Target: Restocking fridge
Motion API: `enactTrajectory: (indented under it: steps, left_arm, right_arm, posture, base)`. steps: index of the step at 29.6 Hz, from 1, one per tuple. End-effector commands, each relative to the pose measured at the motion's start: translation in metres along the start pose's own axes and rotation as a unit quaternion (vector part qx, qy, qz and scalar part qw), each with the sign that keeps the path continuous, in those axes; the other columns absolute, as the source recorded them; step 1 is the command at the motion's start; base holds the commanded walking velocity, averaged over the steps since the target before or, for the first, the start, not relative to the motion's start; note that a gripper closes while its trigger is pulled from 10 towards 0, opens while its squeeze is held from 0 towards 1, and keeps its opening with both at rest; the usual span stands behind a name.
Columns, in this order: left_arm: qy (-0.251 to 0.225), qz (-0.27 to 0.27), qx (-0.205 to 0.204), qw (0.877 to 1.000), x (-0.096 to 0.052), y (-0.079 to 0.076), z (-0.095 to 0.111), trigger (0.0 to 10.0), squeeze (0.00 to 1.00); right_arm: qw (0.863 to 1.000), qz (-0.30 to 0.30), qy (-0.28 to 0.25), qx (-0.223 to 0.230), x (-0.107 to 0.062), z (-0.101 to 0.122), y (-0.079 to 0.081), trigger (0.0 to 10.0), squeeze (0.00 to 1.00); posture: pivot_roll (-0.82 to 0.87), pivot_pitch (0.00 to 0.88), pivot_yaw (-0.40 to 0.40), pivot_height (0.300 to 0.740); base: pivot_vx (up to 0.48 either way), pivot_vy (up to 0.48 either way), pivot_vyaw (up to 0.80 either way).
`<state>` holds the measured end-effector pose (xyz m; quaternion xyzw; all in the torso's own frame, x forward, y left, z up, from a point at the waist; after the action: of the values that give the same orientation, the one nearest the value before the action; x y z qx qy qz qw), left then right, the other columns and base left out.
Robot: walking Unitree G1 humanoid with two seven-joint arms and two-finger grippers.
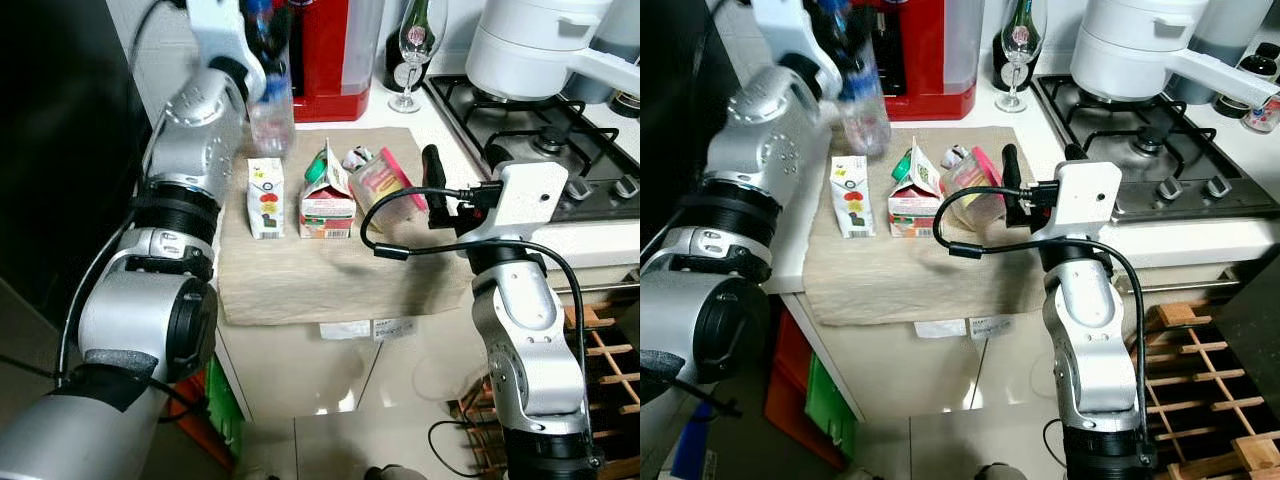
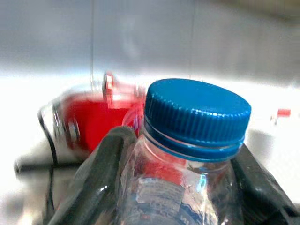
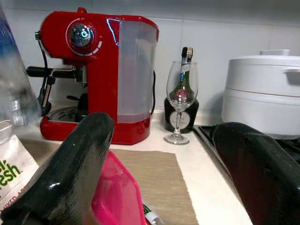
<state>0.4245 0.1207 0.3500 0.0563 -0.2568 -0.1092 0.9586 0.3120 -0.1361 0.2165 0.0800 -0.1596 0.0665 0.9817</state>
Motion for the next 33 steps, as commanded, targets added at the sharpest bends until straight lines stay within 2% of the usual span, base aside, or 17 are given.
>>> enactTrajectory:
  steps: [1,3,5,7,10,12,19,33]
  left_arm:
    - [-0.068,0.022,0.036,0.997,-0.008,0.007,0.027,10.0,0.00]
    - [-0.097,0.038,0.056,0.993,-0.018,0.011,0.036,10.0,0.00]
    - [-0.110,0.045,0.058,0.991,-0.023,0.013,0.040,10.0,0.00]
    - [-0.130,0.040,0.070,0.988,-0.033,0.008,0.046,10.0,0.00]
    - [-0.121,0.041,0.074,0.989,-0.040,0.003,0.039,10.0,0.00]
    - [-0.094,0.058,0.078,0.991,-0.042,0.005,0.027,10.0,0.00]
    - [-0.090,0.062,0.096,0.989,-0.042,0.006,0.028,10.0,0.00]
    - [-0.079,0.066,0.102,0.989,-0.040,0.005,0.025,10.0,0.00]
  right_arm:
    - [1.000,0.003,-0.007,-0.001,0.003,0.000,0.000,10.0,0.00]
    - [1.000,0.006,-0.015,-0.007,0.005,0.002,0.001,10.0,0.00]
    - [1.000,0.006,-0.019,-0.010,0.006,0.003,0.000,10.0,0.00]
    - [1.000,0.002,-0.027,-0.012,0.010,0.004,-0.002,10.0,0.00]
    - [0.999,0.004,-0.032,-0.012,0.015,0.006,-0.002,10.0,0.00]
    - [0.999,0.014,-0.035,-0.013,0.019,0.006,0.001,10.0,0.00]
    - [0.999,0.013,-0.038,-0.012,0.020,0.005,0.001,10.0,0.00]
    - [0.999,0.008,-0.039,-0.005,0.018,0.003,-0.001,10.0,0.00]
  posture:
    - [-0.10,0.000,0.018,0.736]
    - [-0.09,0.000,0.014,0.736]
    - [-0.08,0.000,0.007,0.736]
    - [-0.07,0.000,-0.006,0.736]
    - [-0.06,0.000,-0.013,0.736]
    - [-0.05,0.000,-0.017,0.736]
    - [-0.06,0.000,-0.012,0.736]
    - [-0.07,0.000,-0.007,0.736]
  base:
    - [0.000,0.000,0.00]
    - [0.000,0.000,0.00]
    - [0.000,0.000,0.00]
    - [0.000,0.000,0.00]
    - [0.000,0.000,0.00]
    - [0.000,0.000,0.00]
    - [0.000,0.000,0.00]
    - [-0.339,0.000,0.00]
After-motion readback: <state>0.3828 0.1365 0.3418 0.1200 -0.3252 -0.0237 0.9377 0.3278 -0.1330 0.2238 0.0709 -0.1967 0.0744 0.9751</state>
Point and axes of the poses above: a point about 5 cm out from each wrist's last joint towards the gripper, its own x axis pointing out of the wrist towards the gripper, its own z axis along the axis of the wrist's last joint, y = z × x, the point moved 3 cm from there along x, pointing out of the wrist towards the gripper, and after that the axes turned 10 degrees about x, right-handed, at the moved point
